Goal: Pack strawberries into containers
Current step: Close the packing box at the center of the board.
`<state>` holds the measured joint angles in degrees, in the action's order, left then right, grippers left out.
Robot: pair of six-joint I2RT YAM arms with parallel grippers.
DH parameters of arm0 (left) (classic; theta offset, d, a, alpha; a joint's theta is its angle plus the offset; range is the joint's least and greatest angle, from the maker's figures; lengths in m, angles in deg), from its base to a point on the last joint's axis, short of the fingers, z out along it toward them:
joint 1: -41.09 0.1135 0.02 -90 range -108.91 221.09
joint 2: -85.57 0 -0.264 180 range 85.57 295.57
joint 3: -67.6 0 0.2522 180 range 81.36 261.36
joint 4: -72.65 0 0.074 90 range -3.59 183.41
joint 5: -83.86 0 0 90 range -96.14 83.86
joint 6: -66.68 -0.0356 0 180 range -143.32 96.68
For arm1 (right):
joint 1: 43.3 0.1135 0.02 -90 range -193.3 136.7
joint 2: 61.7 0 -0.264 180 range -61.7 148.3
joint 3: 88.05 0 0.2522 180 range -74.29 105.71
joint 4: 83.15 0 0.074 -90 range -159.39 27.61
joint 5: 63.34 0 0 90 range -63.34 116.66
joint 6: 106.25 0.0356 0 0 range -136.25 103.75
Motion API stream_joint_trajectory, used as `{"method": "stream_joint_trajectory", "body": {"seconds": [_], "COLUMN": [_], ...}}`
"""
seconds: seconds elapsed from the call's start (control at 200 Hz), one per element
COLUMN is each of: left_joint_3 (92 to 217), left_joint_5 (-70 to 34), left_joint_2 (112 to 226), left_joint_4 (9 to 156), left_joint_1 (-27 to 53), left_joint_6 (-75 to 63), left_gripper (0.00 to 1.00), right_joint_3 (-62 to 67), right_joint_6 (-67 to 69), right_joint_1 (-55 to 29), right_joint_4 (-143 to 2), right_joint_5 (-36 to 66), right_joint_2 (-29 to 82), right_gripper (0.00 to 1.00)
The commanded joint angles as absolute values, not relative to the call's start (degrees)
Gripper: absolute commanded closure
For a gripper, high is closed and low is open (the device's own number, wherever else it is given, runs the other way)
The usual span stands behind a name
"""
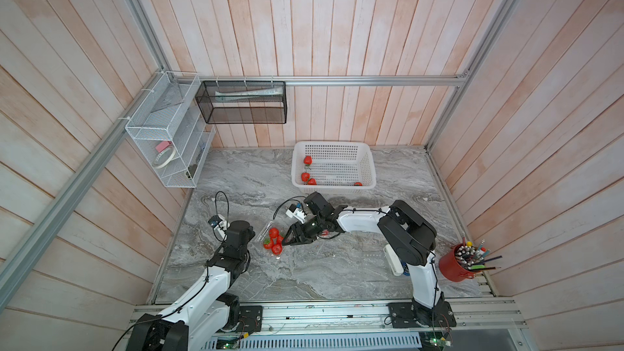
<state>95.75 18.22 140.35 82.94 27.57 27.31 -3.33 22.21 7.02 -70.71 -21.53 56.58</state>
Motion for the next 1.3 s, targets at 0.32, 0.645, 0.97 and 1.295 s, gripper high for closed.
{"method": "stream_joint_trajectory", "body": {"seconds": [0.32,0.645,0.97,1.295], "left_joint_3": [97.79,98.79,97.37,98.76], "left_joint_5": [21.05,26.27,25.94,25.52], "left_joint_2": [146.57,145.59,144.99,144.81], "left_joint_4": [78.67,80.34,79.82,80.51], "left_joint_1": [25.99,21.06,20.7,20.23], "left_joint_6": [26.43,26.17,26.69,27.0], "left_gripper": [0.9,0.89,0.89,0.89], "right_joint_3": [-11.24,-5.29,18.74,26.23], "right_joint_6": [24.64,20.38,7.66,7.09], "right_joint_1": [5.89,4.73,-0.93,-1.55], "right_joint_4": [-72.96,-67.31,-49.79,-48.31], "right_joint_5": [-22.15,-20.42,-18.2,-18.3], "right_joint_2": [50.45,50.8,61.36,66.63], "right_gripper": [0.42,0.41,0.41,0.41]}}
